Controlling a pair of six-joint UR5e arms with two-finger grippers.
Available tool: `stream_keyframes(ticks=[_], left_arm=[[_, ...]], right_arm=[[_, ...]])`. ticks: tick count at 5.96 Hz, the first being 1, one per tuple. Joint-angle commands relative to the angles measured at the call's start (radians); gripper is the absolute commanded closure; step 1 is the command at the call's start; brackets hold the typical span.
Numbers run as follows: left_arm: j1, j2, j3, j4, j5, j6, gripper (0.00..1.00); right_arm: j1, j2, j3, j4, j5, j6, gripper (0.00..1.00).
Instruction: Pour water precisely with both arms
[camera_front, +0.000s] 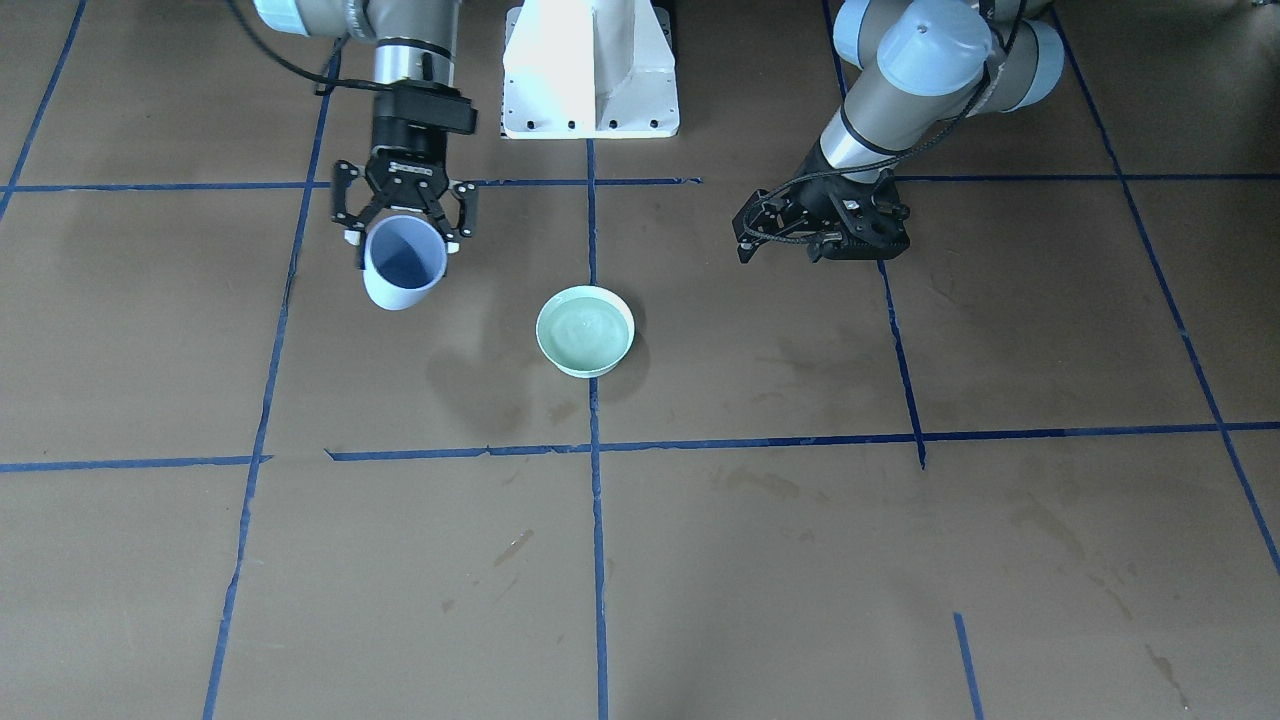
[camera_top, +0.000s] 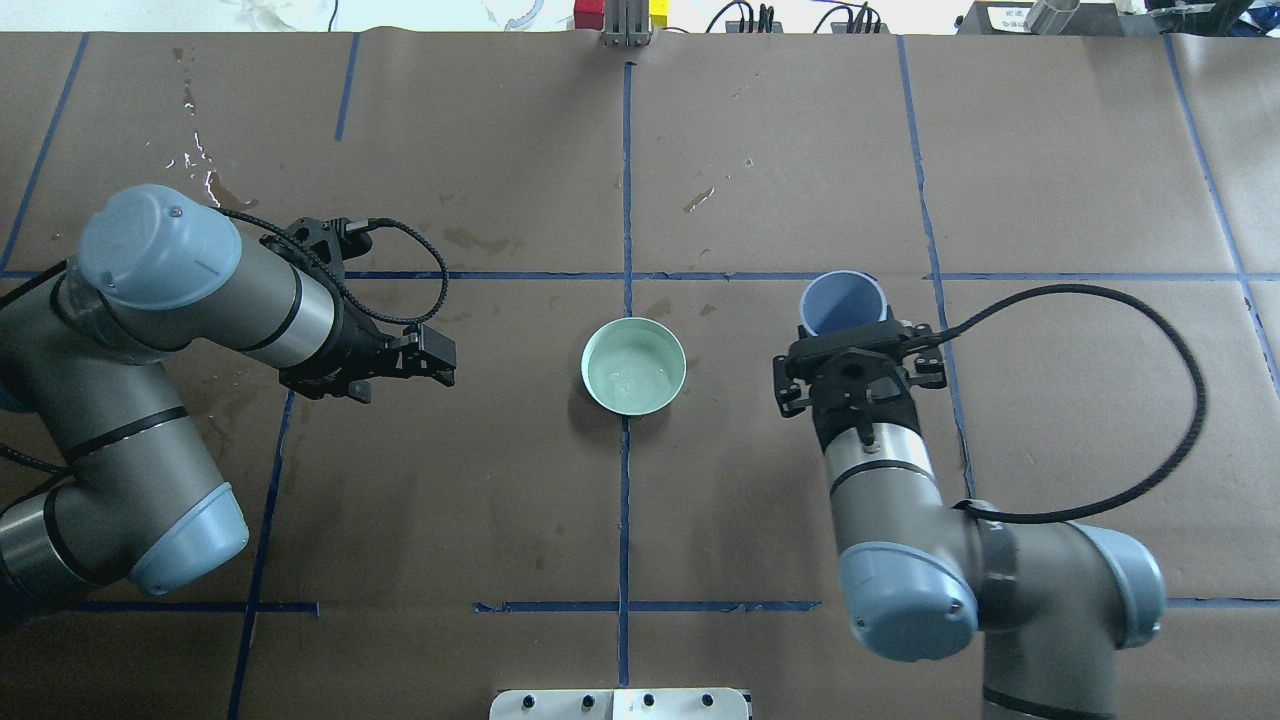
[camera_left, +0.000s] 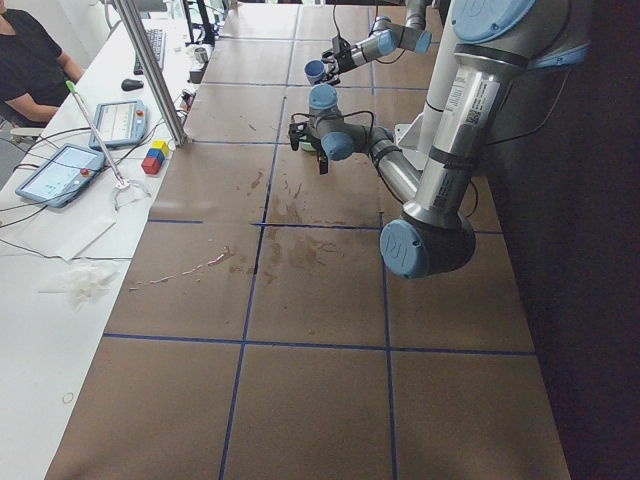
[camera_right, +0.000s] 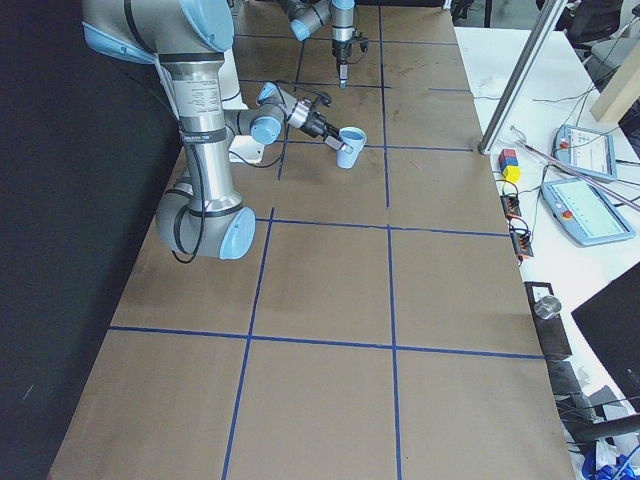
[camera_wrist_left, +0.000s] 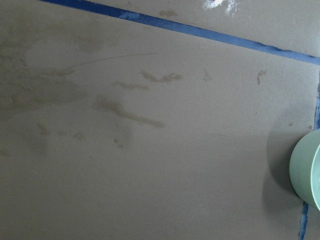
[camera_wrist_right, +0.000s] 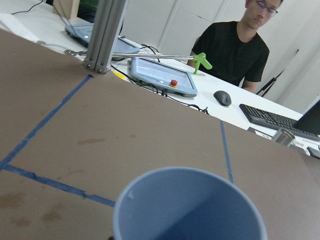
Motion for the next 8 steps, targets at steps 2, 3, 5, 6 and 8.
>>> stream_keyframes(ticks=[2, 3, 5, 6, 8], left_arm=[[0.000, 0.000, 0.001, 0.000, 0.000, 0.000, 0.00], [0.000, 0.000, 0.001, 0.000, 0.000, 0.000, 0.00], [0.000, 0.000, 0.000, 0.000, 0.000, 0.000, 0.00], [0.000, 0.000, 0.000, 0.000, 0.000, 0.000, 0.00], [0.000, 0.000, -0.002, 0.000, 0.000, 0.000, 0.00]], right_arm=[[0.046, -0.386, 0.087, 0.311, 0.025, 0.185, 0.97], [0.057, -0.486, -0.004, 0.533, 0.024, 0.183, 0.97], [0.069, -0.594, -0.203, 0.848, 0.024, 0.150, 0.96], [0.078, -0.599, -0.300, 1.000, 0.022, 0.146, 0.96], [0.089, -0.598, -0.342, 1.069, 0.016, 0.139, 0.86]])
